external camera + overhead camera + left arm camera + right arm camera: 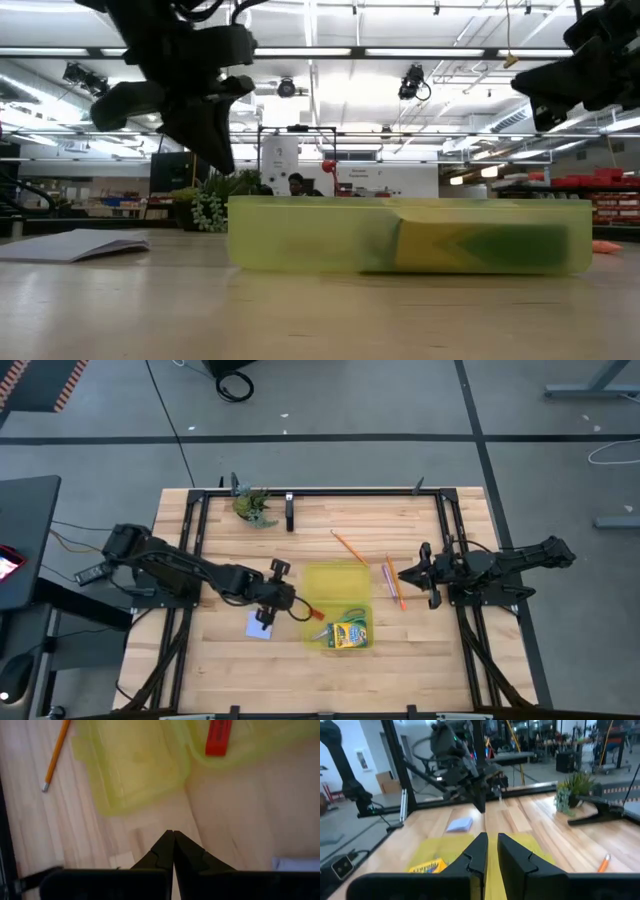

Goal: Pack school essentials
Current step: Put the light pink pen into the yellow supply box, then put the right yellow pencil into the yellow supply box

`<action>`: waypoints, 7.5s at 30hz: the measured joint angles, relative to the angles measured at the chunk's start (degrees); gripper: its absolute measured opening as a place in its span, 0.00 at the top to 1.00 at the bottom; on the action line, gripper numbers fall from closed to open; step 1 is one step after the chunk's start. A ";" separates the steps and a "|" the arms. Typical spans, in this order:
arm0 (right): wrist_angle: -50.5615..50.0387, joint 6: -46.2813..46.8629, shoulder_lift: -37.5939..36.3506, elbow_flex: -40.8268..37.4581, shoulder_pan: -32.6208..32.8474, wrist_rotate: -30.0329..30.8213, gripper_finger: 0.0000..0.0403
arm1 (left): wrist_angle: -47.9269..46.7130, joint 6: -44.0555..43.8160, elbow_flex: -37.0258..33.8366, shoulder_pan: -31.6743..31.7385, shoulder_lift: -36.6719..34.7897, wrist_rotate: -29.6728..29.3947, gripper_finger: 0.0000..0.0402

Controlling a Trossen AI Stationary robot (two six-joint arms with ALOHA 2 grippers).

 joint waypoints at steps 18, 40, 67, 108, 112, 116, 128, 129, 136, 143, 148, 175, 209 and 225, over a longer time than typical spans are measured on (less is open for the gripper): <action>3.13 13.26 0.54 0.04 -0.07 15.00 0.87 | 6.15 -1.46 -12.66 4.72 -10.19 -0.01 0.97; -0.85 27.06 19.31 2.67 -13.34 16.06 0.87 | 12.36 -3.32 -24.97 8.53 -29.67 0.13 0.99; -33.86 34.64 67.03 36.31 -15.60 1.61 0.62 | 25.87 -4.48 -36.73 15.81 -45.90 -0.50 0.96; -39.75 45.75 83.36 41.28 -12.39 -1.25 0.66 | 31.51 -4.43 -38.97 16.87 -48.98 6.12 0.98; -39.81 46.23 85.01 42.03 -12.62 -2.31 0.67 | 31.41 -4.43 -38.97 16.87 -48.98 6.12 0.98; -39.65 46.88 85.64 42.10 -13.10 -4.31 0.72 | 31.41 -4.35 -38.97 16.87 -48.98 6.04 0.96; -39.84 48.21 85.74 41.97 -13.05 -4.69 0.90 | 31.24 -2.90 -38.97 16.87 -49.00 5.29 0.98; -39.85 48.23 85.54 41.94 -13.05 -4.62 0.90 | 30.99 -2.89 -38.96 16.87 -49.00 5.29 0.98; -42.41 49.08 81.75 41.58 -13.05 -3.44 0.90 | 30.62 -2.97 -38.95 16.87 -49.02 5.29 0.95; -43.31 49.43 78.35 41.64 -13.05 -2.80 0.90 | 30.62 -2.99 -38.95 16.87 -49.02 5.29 0.95; -42.54 45.87 75.63 44.47 -12.01 -0.85 0.90 | 30.61 -3.19 -38.95 16.87 -49.02 5.29 0.98; -15.66 17.72 87.60 57.93 -1.75 -0.15 0.90 | 27.98 -11.29 -38.90 16.81 -48.98 8.11 0.92; -10.16 7.64 87.78 48.74 2.08 -2.86 0.90 | 28.00 -12.01 -38.90 16.81 -48.98 8.11 0.93; -10.28 9.96 87.76 47.60 1.17 -2.82 0.73 | 27.98 -12.01 -38.92 16.81 -48.98 8.11 0.90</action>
